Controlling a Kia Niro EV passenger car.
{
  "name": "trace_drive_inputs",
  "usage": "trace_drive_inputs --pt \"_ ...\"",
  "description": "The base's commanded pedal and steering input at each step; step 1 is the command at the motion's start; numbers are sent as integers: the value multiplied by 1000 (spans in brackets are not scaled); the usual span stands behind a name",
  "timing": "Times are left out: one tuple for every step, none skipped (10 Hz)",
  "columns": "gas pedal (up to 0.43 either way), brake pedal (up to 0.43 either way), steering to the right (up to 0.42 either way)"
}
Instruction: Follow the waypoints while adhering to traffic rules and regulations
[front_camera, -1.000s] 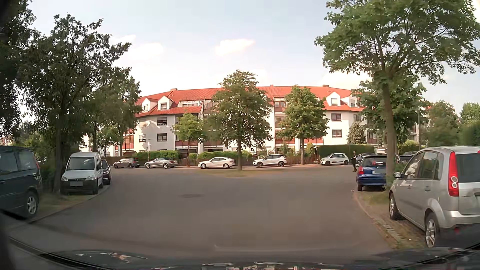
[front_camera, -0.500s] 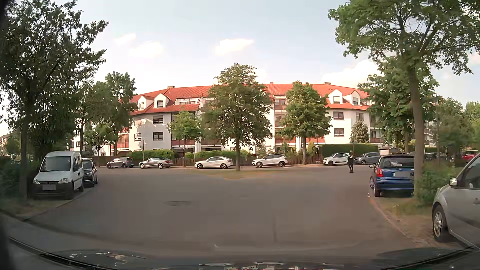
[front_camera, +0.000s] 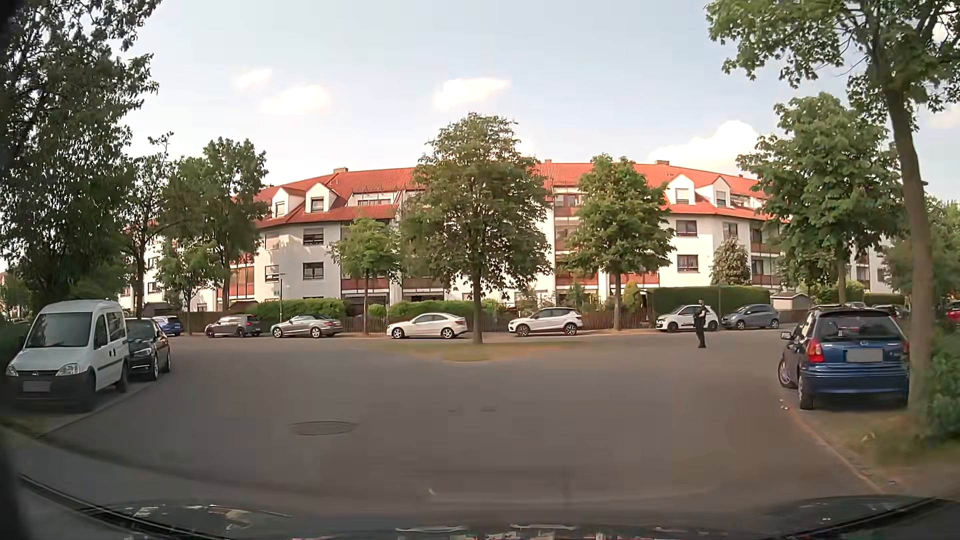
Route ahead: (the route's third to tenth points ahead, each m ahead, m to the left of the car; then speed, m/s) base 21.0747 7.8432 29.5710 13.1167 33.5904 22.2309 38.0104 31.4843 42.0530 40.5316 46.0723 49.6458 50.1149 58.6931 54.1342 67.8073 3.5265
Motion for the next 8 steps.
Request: trace_drive_inputs --pt "0 128 -22" --pt "0 122 -22" --pt "0 6 -24" --pt "0 12 -33" --pt "0 12 -46" --pt "0 12 -63" --pt "0 12 -79" --pt "0 12 -89"
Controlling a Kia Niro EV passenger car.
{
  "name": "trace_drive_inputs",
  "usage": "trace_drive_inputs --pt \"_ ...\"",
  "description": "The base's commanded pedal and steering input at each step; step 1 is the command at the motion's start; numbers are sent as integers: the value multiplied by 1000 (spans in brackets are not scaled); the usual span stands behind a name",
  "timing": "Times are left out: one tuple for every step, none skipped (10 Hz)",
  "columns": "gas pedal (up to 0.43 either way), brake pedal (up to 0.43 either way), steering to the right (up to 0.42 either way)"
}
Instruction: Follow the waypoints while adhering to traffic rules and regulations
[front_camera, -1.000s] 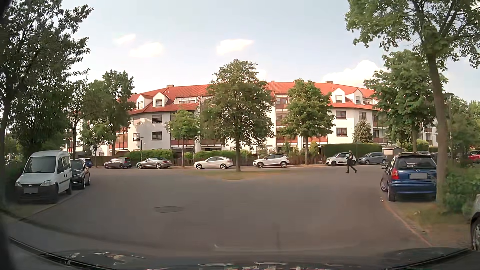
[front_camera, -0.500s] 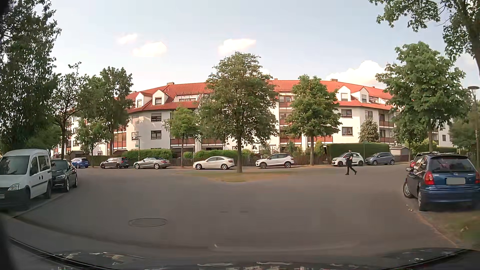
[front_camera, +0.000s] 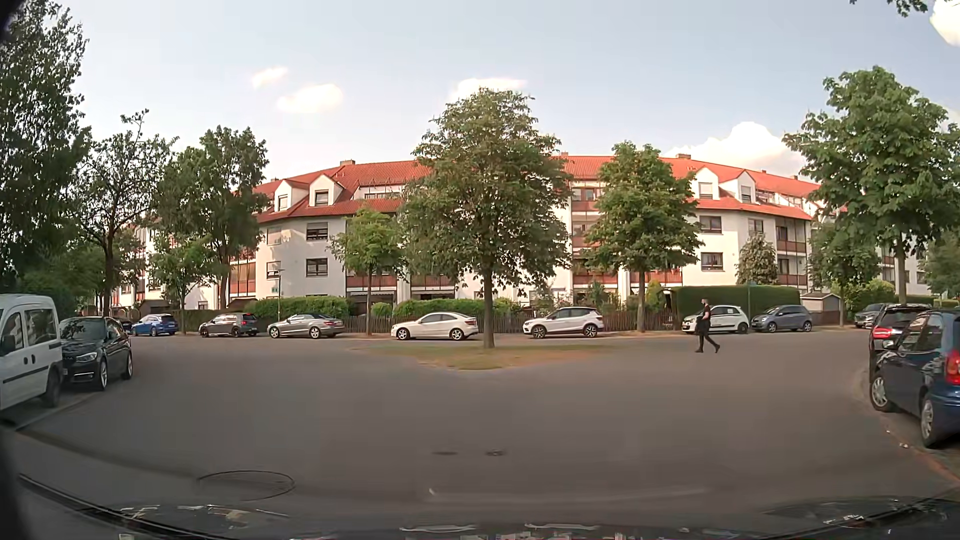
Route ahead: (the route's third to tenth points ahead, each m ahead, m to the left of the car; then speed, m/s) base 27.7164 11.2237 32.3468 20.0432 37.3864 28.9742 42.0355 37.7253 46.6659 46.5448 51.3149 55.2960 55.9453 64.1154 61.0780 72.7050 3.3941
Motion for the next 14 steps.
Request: trace_drive_inputs --pt "0 12 -90" --pt "0 12 -90" --pt "0 12 -92" --pt "0 12 -97" --pt "0 12 -107" --pt "0 12 -120" --pt "47 12 -132" --pt "98 12 -149" --pt "110 12 -167" --pt "110 12 -177" --pt "110 12 -178" --pt "110 12 -174" --pt "138 12 -167" --pt "157 12 -156"
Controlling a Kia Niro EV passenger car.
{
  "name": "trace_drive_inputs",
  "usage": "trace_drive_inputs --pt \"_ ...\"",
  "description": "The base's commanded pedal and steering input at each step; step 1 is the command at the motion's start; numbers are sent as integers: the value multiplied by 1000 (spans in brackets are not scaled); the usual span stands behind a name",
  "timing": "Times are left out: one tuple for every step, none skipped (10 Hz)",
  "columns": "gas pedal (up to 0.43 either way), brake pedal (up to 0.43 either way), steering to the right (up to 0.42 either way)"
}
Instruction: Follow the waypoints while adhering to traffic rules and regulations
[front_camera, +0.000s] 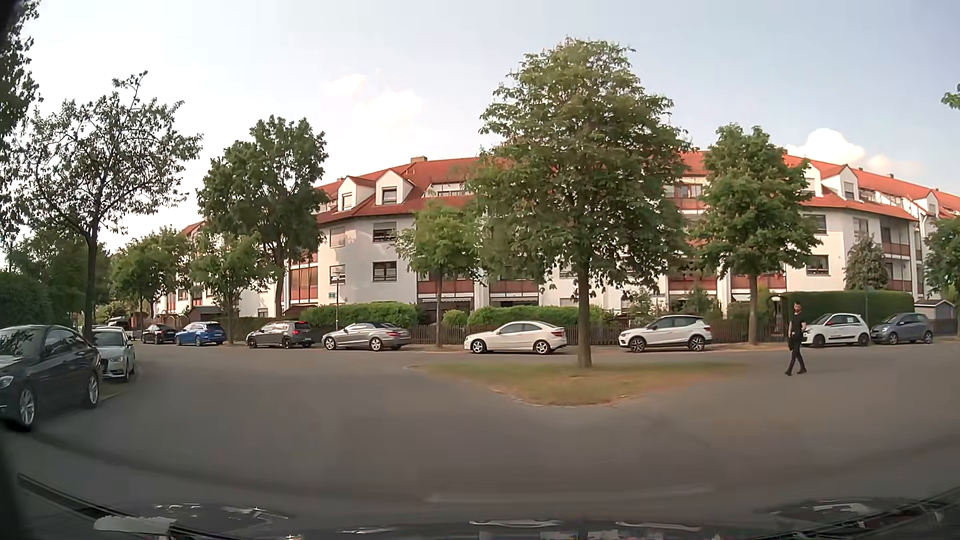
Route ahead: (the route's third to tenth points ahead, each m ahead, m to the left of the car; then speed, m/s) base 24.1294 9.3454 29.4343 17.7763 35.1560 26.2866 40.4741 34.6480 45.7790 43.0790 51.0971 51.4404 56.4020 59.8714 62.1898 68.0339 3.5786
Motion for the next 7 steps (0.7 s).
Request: trace_drive_inputs --pt "157 12 -143" --pt "157 12 -130" --pt "157 12 -114" --pt "150 12 -96" --pt "150 12 -89" --pt "150 12 -89" --pt "138 12 -90"
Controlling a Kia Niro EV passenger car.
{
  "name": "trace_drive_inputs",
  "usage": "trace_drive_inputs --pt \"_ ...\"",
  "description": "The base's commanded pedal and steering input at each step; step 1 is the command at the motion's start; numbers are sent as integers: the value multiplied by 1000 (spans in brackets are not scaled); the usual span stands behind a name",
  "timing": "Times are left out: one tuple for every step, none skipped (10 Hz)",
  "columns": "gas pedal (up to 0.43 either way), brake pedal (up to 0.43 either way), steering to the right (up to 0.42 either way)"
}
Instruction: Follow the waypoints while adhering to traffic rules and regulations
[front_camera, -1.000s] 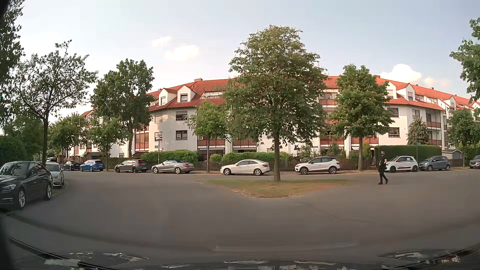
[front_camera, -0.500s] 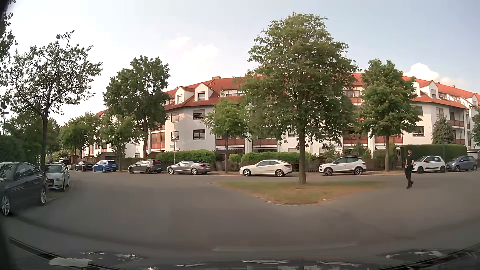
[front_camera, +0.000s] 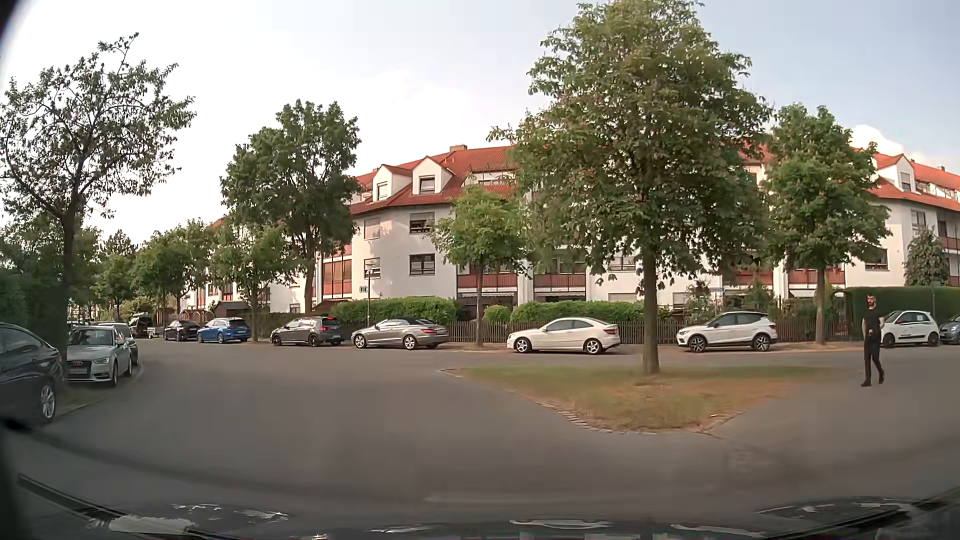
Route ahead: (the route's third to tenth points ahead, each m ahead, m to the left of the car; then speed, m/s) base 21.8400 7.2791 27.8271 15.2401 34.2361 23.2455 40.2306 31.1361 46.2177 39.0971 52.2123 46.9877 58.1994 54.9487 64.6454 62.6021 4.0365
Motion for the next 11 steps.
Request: trace_drive_inputs --pt "8 12 -96" --pt "0 12 -107" --pt "0 12 -117" --pt "0 12 -122" --pt "0 12 -122" --pt "0 12 -122" --pt "0 12 -122" --pt "0 12 -122" --pt "0 12 -124" --pt "0 12 -124" --pt "0 12 -125"
